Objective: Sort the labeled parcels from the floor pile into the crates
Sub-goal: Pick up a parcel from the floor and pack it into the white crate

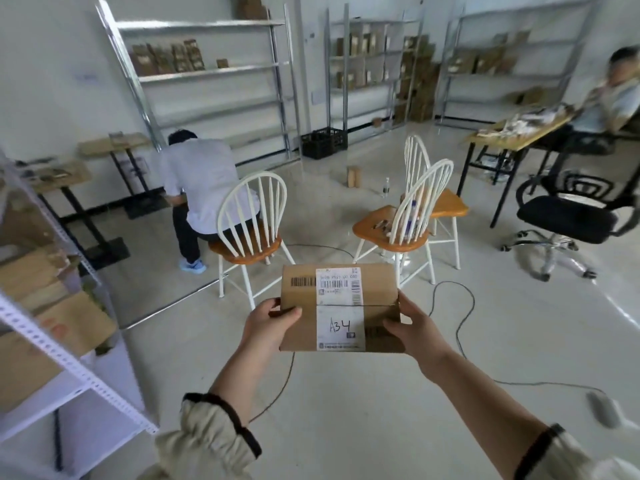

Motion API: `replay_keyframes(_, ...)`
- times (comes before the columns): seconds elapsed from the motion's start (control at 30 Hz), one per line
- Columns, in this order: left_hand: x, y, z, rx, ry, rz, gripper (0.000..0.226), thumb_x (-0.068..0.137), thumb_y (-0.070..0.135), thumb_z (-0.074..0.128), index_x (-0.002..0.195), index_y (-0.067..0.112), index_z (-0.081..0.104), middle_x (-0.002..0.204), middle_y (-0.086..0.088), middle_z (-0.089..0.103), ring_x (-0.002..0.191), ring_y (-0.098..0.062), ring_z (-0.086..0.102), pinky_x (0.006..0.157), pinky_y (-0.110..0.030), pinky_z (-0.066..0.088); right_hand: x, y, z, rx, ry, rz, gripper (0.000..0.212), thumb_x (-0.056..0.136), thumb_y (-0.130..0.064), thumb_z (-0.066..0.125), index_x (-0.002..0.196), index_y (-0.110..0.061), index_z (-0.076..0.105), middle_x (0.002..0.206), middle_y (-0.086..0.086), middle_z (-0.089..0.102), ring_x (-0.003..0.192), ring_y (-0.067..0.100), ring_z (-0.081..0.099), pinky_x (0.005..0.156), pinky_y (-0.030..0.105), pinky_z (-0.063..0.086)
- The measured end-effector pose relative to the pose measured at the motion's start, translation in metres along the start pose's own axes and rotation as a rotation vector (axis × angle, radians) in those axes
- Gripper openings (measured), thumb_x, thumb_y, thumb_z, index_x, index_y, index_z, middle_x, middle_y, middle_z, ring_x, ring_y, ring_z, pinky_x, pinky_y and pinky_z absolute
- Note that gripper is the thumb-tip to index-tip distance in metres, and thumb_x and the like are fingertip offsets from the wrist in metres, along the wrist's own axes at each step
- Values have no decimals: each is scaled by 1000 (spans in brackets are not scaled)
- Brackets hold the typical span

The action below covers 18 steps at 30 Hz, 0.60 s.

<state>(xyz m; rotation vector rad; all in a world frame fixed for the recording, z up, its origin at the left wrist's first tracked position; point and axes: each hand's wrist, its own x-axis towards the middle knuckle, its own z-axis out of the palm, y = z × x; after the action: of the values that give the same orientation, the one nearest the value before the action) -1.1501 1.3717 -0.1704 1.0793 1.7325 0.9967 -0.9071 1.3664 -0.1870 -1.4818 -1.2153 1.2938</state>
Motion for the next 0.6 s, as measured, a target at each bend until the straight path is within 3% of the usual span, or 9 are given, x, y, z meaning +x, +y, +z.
replay_keyframes(0.2,-19,11,-5,26,-62,106,27,84,27,69,109,22,60,106,-2,66,98,-22,62,84,-38,54,-35,-11,-5,62,65,-22,61,90,1,51,136,-39,46,121,-3,58,111,23,58,100,44,47)
replay_keyframes(0.37,-55,27,11,63,-97,196,31,86,30,67,113,15,63,107,-1,68,98,-21,63,90,-41,52,-71,-14,-36,76,132,-50,53,90,-2,54,130,-38,54,96,-13,64,93,14,63,99,41,49)
replay_keyframes(0.47,-80,39,31,74,-131,260,32,85,32,67,113,17,63,105,1,68,97,-20,63,89,-39,52,-103,-12,-65,88,168,-89,56,91,1,52,133,-36,51,100,-12,64,95,16,63,96,42,50)
replay_keyframes(0.6,-130,56,88,61,-262,311,29,85,28,67,110,15,64,102,-2,69,93,-21,64,80,-32,51,-175,-6,-122,79,336,-116,52,93,-1,51,132,-35,50,101,-16,60,94,13,60,77,21,53)
